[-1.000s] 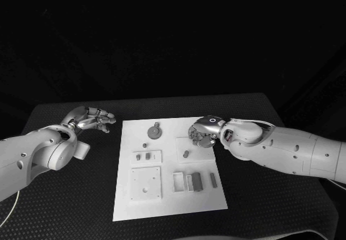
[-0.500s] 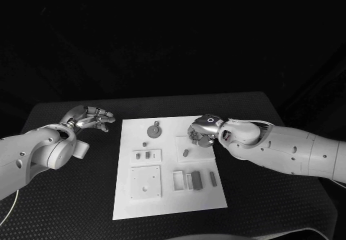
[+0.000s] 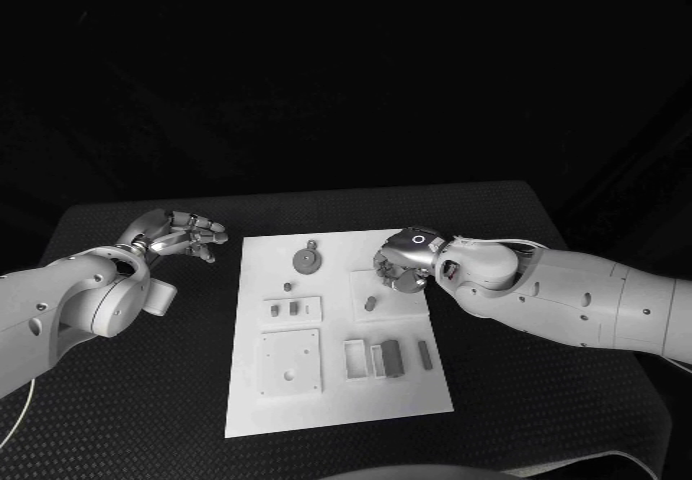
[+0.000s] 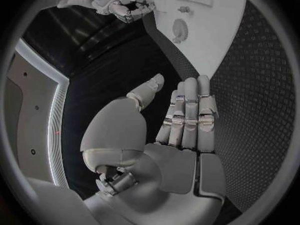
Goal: Assemble the parts on the task board
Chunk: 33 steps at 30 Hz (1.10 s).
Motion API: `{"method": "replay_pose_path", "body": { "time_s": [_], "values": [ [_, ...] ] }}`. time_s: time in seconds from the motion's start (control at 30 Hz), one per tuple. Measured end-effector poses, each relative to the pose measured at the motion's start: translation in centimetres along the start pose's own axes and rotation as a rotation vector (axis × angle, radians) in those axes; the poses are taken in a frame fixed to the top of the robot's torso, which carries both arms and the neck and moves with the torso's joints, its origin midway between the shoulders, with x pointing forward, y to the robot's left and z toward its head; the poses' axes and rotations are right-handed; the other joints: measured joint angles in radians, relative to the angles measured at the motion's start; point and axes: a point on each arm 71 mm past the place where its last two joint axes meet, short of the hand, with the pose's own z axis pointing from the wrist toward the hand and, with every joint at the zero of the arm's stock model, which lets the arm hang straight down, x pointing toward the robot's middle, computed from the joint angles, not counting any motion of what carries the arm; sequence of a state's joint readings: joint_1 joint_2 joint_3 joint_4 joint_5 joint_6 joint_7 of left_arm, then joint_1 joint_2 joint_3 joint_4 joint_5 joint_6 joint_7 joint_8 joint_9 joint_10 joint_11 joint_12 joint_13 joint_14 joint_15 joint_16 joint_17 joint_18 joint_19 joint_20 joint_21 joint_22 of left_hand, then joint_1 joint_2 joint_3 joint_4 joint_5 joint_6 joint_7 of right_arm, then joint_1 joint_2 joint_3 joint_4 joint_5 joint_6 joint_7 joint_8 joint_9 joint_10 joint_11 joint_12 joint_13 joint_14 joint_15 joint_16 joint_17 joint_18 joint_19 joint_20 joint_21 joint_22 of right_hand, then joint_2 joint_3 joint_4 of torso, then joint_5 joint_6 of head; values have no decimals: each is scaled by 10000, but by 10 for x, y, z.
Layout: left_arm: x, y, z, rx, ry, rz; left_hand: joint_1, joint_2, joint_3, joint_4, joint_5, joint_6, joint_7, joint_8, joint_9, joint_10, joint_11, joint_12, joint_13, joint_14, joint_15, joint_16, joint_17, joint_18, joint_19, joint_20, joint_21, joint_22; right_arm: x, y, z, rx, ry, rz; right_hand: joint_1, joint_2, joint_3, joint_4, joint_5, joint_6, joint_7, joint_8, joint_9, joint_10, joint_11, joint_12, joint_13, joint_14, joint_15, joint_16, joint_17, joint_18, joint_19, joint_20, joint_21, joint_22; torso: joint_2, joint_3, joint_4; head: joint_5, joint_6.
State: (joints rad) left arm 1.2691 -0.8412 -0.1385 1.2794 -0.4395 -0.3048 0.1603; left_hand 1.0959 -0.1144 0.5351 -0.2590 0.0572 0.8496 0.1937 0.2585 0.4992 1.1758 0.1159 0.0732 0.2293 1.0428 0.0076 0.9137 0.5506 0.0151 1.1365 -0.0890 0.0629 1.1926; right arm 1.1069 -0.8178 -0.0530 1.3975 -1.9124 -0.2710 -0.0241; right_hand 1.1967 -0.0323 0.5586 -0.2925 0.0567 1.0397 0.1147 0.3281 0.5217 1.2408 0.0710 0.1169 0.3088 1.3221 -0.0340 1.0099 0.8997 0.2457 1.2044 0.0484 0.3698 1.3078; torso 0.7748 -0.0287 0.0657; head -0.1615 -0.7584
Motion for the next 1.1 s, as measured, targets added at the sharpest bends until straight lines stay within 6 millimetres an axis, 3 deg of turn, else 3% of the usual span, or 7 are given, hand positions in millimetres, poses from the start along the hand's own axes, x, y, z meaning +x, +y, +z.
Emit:
{"method": "replay_pose_path", "body": {
  "time_s": [0.37, 0.47, 0.63, 1.03, 1.07, 1.1],
  "values": [
    [-1, 1, 0, -22, -21, 10, 0, 0, 0, 0, 0, -11, -11, 0, 0, -34, -36, 0, 9, 0, 0, 0, 9, -1, 0, 1, 0, -22, 1, 1, -1, -10, -166, -8, 629, -242, 95, -23, 5, -187, 45, -1, 158, 230, -20, -156, 1, -20, -20, 143, -99, 0, 23, -21, 64, -1, 0, 1, 0, -26, -10],
    [-1, 1, 0, -25, -22, 11, 0, 0, 0, 0, 0, -11, -11, 0, -1, -34, -36, 0, 9, 0, 0, 0, 9, 0, 0, 1, 0, -21, 2, 1, -1, -12, -225, -4, 1042, -589, 600, 453, 6, -188, 46, 0, 222, 358, -28, -173, 1, -40, -39, 222, -158, -54, 187, -7, 101, -2, 0, 1, 0, -31, -4],
    [-1, 1, 0, -28, -23, 13, 0, 0, -27, -28, 0, -11, -11, 0, -1, -42, -27, 0, 8, 0, 0, 0, 9, -1, 0, 0, 0, -31, 2, 2, -1, -3, -282, -9, 1071, -626, 941, 794, 6, -187, 46, -52, 300, 605, -68, -172, -2, 13, -92, 377, -225, -80, 242, -26, 234, -2, 0, 1, 0, -42, 3],
    [-1, 1, 0, -36, -33, 17, 0, 0, -27, -27, 0, -13, -13, 0, -1, -73, 2, 0, 16, -1, 1, 0, 7, -1, 0, 1, 0, -42, 3, 2, -2, 49, -396, -16, 793, -733, 989, 836, 5, -86, -54, -49, 444, 820, -175, -73, -1181, 73, -152, 572, -265, -103, 327, -77, 394, -2, -2, -6, 5, -52, 9],
    [-1, 1, 0, -36, -34, 17, 0, 0, -27, -27, 0, -13, -13, 0, -1, -73, 3, 0, 16, -1, 1, 0, 7, -1, 0, 1, 0, -42, 3, 2, -2, 49, -406, -13, 760, -766, 1350, 475, 4, -81, -59, 10, 496, 821, -175, -62, -1224, 82, -161, 586, -265, -110, 342, -92, 410, -3, -2, -6, 6, -53, 10],
    [-1, 1, 0, -36, -35, 18, 0, 0, -27, -27, 0, -13, -13, 0, -1, -73, 2, 0, 16, -1, 1, 0, 7, -1, 1, 1, 0, -42, 3, 2, -2, 57, -418, -9, 724, -802, 1385, 440, 4, -69, -71, 30, 514, 836, -191, -59, -1251, 82, -161, 587, -265, -129, 346, -95, 410, -3, -2, -6, 7, -53, 10]
  ]
}}
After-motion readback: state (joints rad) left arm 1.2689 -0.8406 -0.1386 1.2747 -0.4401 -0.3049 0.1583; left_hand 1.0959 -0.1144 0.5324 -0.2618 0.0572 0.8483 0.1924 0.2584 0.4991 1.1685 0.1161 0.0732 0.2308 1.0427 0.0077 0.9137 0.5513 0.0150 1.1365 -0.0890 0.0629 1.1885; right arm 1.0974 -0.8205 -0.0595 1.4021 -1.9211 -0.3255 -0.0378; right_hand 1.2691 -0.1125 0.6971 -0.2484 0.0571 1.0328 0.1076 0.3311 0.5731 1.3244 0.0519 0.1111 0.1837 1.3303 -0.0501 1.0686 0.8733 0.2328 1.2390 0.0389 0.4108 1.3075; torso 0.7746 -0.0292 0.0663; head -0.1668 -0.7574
